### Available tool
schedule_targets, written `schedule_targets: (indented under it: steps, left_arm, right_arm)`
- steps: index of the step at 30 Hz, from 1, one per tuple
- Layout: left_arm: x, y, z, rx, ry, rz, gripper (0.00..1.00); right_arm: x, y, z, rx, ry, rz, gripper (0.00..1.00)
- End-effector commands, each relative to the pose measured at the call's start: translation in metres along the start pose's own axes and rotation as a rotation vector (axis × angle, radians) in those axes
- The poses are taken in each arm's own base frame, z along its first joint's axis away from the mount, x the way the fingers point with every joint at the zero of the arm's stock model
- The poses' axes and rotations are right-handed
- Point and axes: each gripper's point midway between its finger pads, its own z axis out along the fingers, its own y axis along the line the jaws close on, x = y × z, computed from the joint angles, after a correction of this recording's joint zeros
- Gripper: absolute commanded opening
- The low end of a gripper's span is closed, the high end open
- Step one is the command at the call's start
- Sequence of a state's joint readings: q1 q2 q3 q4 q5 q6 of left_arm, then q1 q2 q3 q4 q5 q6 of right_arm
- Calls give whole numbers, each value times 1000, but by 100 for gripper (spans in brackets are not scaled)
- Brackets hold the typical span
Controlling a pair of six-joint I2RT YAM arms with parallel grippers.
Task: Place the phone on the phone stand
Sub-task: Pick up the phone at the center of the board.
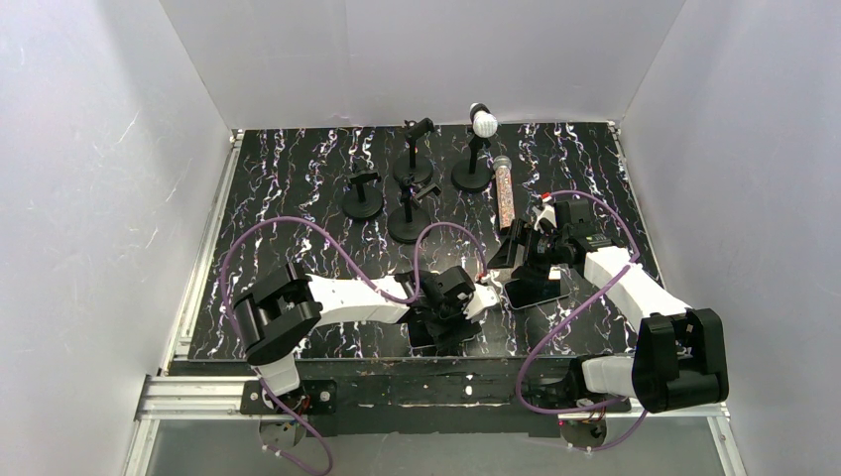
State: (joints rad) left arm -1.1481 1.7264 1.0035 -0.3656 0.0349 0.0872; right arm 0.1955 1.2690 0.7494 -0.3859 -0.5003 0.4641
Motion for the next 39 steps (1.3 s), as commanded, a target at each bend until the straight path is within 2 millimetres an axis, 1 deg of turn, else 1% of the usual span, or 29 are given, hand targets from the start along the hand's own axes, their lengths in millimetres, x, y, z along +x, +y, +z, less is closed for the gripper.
schedule_targets:
  steps: [1,3,8,10,17,22,25,29,33,37,39]
  left_arm:
    - [6,3,4,-20,2,-1,39]
    - [-1,3,-3,-24,-42,-11,27]
    - [-17,12,-17,-80,-137,-32,6]
    - [-22,14,-23,-97,-166,-45,0]
    - [-44,25,-48,-135,-282,-89,0]
    - [-62,33,-76,-120,-408,-122,0]
    - [-70,41,-96,-117,-486,-181,0]
    - [-72,55,-119,-127,-571,-239,0]
    - [-70,66,-138,-121,-645,-296,0]
    - [-64,76,-149,-139,-681,-331,0]
    - [-61,78,-151,-145,-688,-341,0]
  right_arm:
    - [-4,0,-2,-7,-23,-19,85]
    - [-4,1,-2,-7,-22,-16,85]
    - [-5,2,-2,-12,-20,-17,85]
    - [-5,4,-3,-16,-17,-15,85]
    - [-8,11,-8,-35,-26,-20,84]
    - [-7,18,-12,-58,-27,-27,84]
    - [-8,23,-16,-73,-32,-33,84]
    - [-10,31,-22,-94,-36,-43,84]
    - [-11,42,-28,-131,-40,-59,84]
    - [-10,62,-36,-204,-28,-92,83]
    - [-8,78,-40,-250,-13,-125,83]
